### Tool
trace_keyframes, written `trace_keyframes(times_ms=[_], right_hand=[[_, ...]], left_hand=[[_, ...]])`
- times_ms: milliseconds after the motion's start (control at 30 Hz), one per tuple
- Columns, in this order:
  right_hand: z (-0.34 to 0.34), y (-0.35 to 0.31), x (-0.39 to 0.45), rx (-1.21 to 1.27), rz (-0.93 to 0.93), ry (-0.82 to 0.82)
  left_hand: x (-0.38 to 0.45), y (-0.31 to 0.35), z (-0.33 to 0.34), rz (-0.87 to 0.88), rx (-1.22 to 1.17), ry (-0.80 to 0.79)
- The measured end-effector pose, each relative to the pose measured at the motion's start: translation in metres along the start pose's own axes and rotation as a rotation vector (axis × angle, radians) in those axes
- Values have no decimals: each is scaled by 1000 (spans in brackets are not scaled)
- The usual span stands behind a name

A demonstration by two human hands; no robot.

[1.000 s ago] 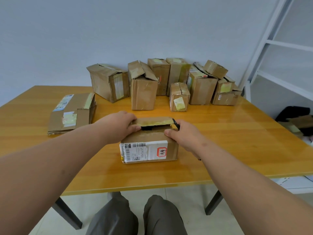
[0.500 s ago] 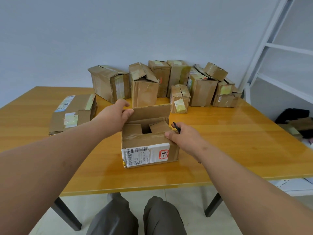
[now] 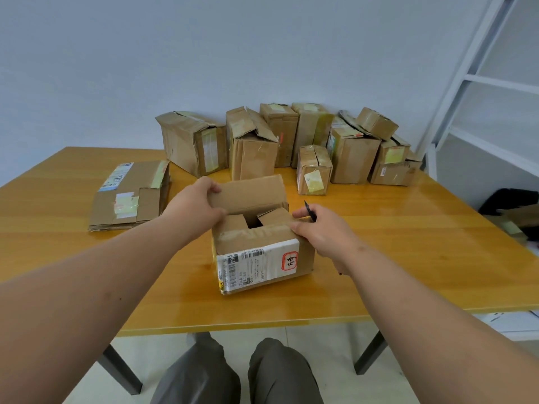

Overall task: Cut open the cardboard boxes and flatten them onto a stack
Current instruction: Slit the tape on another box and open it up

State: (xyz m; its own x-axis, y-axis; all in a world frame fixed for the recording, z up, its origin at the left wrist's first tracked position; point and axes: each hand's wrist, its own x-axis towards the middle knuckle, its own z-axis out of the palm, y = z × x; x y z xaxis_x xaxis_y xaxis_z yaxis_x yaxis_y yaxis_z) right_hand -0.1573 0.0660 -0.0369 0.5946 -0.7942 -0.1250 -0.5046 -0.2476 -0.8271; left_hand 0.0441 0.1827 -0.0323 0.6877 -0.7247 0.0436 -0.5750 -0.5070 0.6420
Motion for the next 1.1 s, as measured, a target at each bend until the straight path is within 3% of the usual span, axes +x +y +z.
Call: trace_keyframes(times_ms=[133, 367, 567, 800, 900, 1033, 1100], right_hand=[[-6, -3, 4, 86, 31, -8], [-22, -3, 4, 121, 35, -131], [-17, 1, 2, 161, 23, -132], [-22, -13, -12, -134, -247, -120], [-30, -11, -14, 82, -150, -212], [-30, 1, -14, 553, -8, -189], [-23, 5, -16, 543, 26, -166]], left_hand=[[-3, 10, 2, -76, -131, -101], [2, 12, 1, -135, -334, -96], [-1, 10, -5, -157, -459, -171], [-4, 16, -4, -149, -474, -150], [-5, 18, -8, -203, -522, -177], [-12, 22, -9, -210, -419, -250], [-17, 24, -6, -198, -340, -278]])
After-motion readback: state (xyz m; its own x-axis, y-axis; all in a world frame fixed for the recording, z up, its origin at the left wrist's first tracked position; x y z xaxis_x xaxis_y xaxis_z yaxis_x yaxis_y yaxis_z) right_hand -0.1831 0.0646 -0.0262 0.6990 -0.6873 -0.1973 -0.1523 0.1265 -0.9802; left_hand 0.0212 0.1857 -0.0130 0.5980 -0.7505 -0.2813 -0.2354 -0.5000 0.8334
